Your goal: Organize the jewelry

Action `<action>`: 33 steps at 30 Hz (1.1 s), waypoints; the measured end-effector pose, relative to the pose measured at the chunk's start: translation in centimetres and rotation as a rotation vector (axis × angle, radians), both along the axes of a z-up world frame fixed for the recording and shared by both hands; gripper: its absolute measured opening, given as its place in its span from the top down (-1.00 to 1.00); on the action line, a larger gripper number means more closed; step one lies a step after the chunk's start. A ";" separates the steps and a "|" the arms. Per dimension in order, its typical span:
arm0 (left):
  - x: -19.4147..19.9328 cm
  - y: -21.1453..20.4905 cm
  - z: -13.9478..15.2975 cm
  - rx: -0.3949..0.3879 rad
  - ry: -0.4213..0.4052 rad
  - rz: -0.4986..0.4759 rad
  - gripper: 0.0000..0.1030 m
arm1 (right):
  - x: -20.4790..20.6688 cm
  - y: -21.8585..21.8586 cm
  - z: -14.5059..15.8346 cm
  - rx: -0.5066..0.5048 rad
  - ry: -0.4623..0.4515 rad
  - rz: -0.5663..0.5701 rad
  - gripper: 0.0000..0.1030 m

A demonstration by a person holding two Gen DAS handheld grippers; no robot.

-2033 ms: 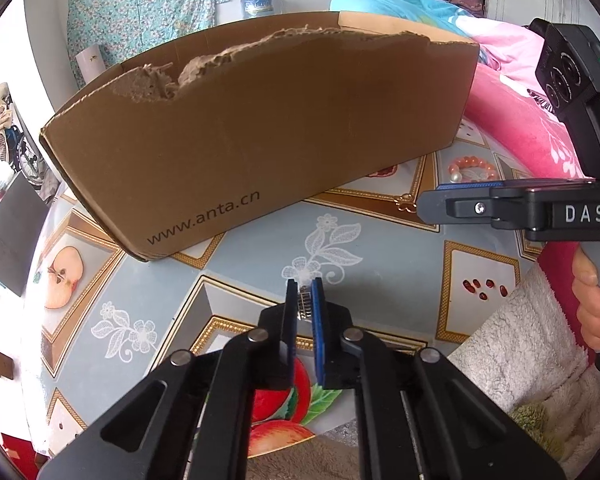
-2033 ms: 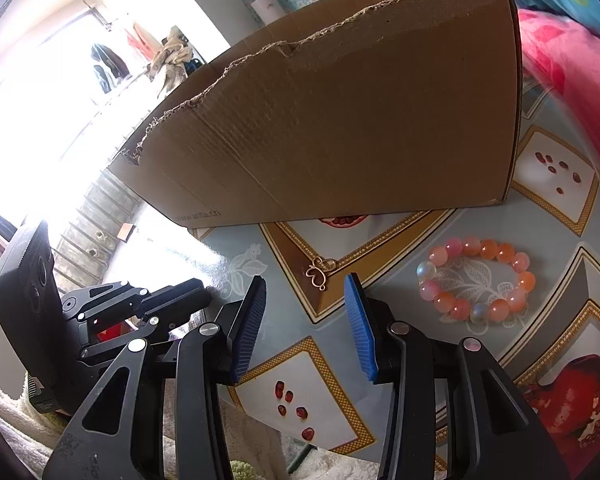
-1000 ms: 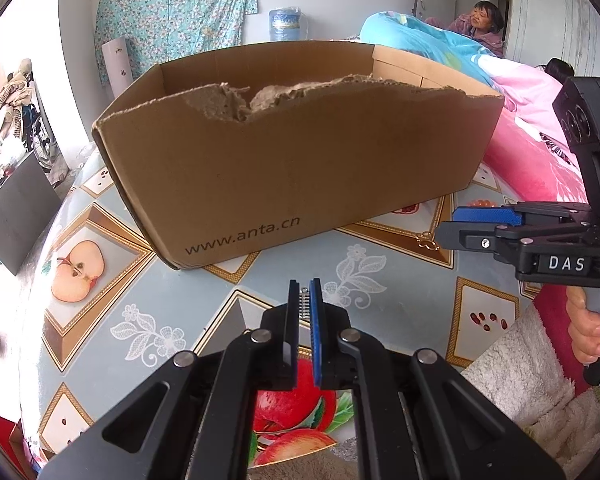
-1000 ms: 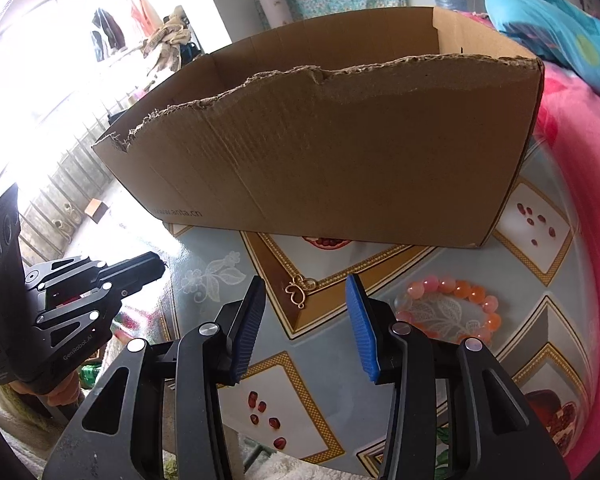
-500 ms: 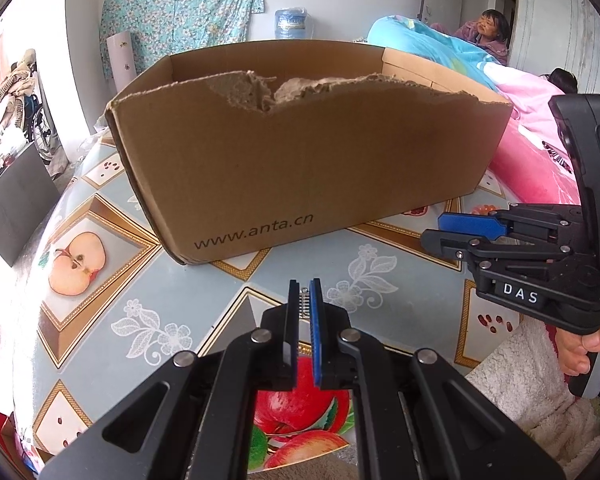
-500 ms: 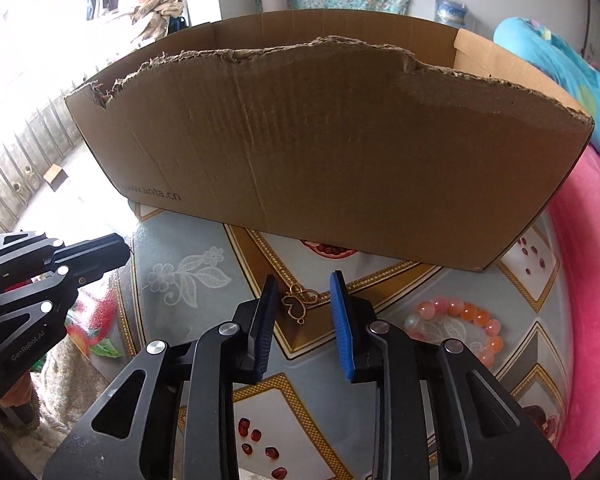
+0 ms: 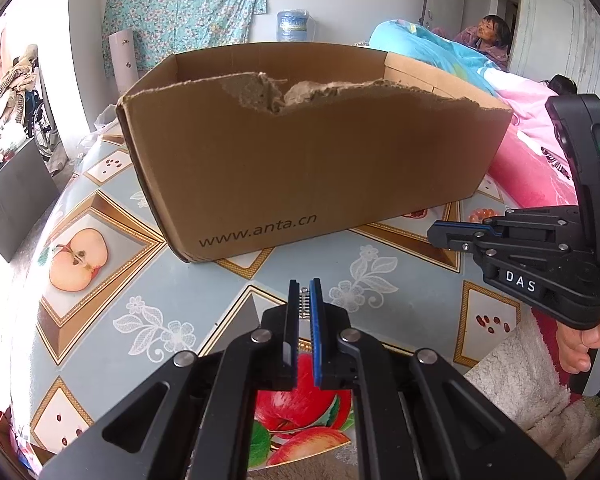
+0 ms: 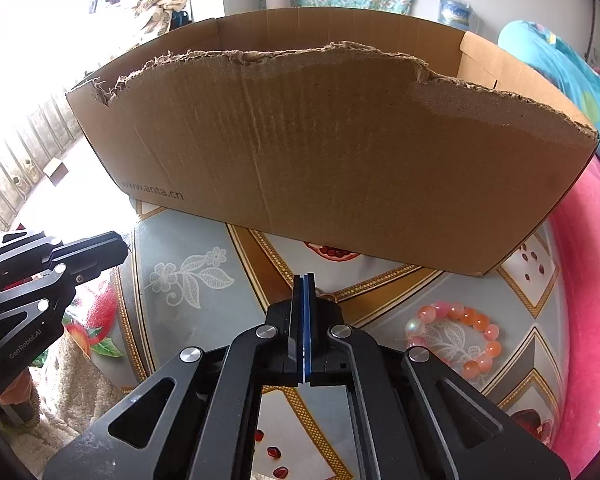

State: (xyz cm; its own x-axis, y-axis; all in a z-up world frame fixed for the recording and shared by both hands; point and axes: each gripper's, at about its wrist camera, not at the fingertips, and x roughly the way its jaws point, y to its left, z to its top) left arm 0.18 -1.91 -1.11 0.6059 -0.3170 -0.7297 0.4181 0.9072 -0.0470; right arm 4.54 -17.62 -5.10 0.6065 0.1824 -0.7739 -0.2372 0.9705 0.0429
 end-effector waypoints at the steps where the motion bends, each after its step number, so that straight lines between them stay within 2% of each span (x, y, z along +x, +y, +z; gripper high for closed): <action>1: 0.0 0.0 0.0 0.001 -0.002 0.001 0.92 | 0.0 -0.2 0.0 0.006 0.004 -0.003 1.00; 6: -0.2 0.2 0.1 0.002 -0.004 0.003 0.92 | -0.4 -1.7 0.8 0.063 0.020 0.007 0.95; 7: -0.2 0.2 0.1 0.004 -0.005 0.003 0.92 | -0.5 -1.9 1.0 0.063 0.022 0.013 0.86; 8: -0.2 0.2 0.2 0.004 -0.005 0.003 0.92 | -0.5 -2.0 1.1 0.058 0.027 0.020 0.62; 10: -0.3 0.3 0.1 0.000 -0.002 0.003 0.92 | -0.5 -2.2 1.4 0.051 0.029 0.038 0.42; 13: -0.2 0.2 0.0 -0.002 0.002 0.000 0.92 | 0.1 -2.6 1.6 0.075 0.075 0.049 0.38; 17: -0.2 0.2 0.1 -0.010 0.002 0.002 0.92 | 1.4 -2.9 1.1 0.063 0.124 0.013 0.38; 24: 0.1 0.6 -0.1 -0.015 0.012 0.005 0.92 | 1.9 -0.6 1.6 -0.060 0.126 0.048 0.39; 27: 0.2 0.8 -0.1 -0.021 0.013 0.010 0.92 | 2.4 -0.2 1.8 -0.083 0.150 0.063 0.48; 31: 0.3 0.9 -0.2 -0.033 0.018 0.014 0.92 | 3.3 -0.5 2.4 -0.091 0.180 0.078 0.77; 33: 0.3 0.9 -0.3 -0.035 0.018 0.014 0.92 | 3.5 -0.5 2.6 -0.093 0.190 0.085 0.77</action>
State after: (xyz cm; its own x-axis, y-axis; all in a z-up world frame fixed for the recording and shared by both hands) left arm 0.50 -1.00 -1.37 0.5970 -0.3341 -0.7294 0.4041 0.9106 -0.0864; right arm 8.05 -18.14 -2.54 0.4337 0.1490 -0.8887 -0.3146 0.9492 0.0056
